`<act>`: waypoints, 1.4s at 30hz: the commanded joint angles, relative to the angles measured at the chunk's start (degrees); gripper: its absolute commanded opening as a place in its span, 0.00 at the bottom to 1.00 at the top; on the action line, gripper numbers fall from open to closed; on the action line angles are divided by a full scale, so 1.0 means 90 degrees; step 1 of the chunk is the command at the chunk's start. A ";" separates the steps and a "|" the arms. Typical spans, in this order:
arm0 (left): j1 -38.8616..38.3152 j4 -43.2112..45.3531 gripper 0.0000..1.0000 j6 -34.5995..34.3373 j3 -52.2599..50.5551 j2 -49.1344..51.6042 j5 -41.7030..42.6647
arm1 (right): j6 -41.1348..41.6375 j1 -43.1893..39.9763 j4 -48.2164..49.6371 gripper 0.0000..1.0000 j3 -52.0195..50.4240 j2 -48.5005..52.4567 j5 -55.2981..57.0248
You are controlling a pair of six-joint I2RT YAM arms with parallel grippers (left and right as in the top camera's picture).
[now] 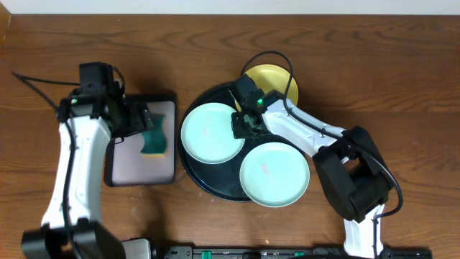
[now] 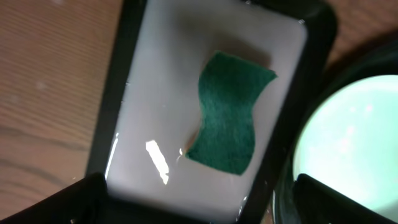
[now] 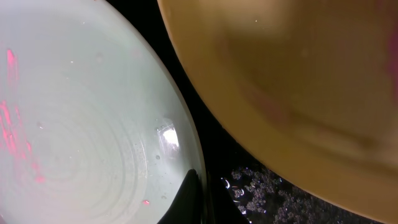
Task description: Clean dirty plates on tray and stack at the side
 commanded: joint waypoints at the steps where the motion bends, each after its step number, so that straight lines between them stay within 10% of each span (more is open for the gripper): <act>1: 0.0022 0.0112 0.89 -0.0073 -0.0124 0.0537 -0.0046 | 0.0002 0.0075 -0.0049 0.01 0.0066 0.0170 0.0041; 16: 0.0007 0.0556 0.70 0.0937 -0.0124 0.2052 0.0903 | 0.0002 0.0075 -0.0066 0.01 0.0066 0.0170 0.0041; 42: -0.0505 0.1005 0.49 -0.0032 -0.0143 0.2093 -0.0318 | 0.0000 0.0158 -0.0073 0.01 0.0066 0.0170 0.0138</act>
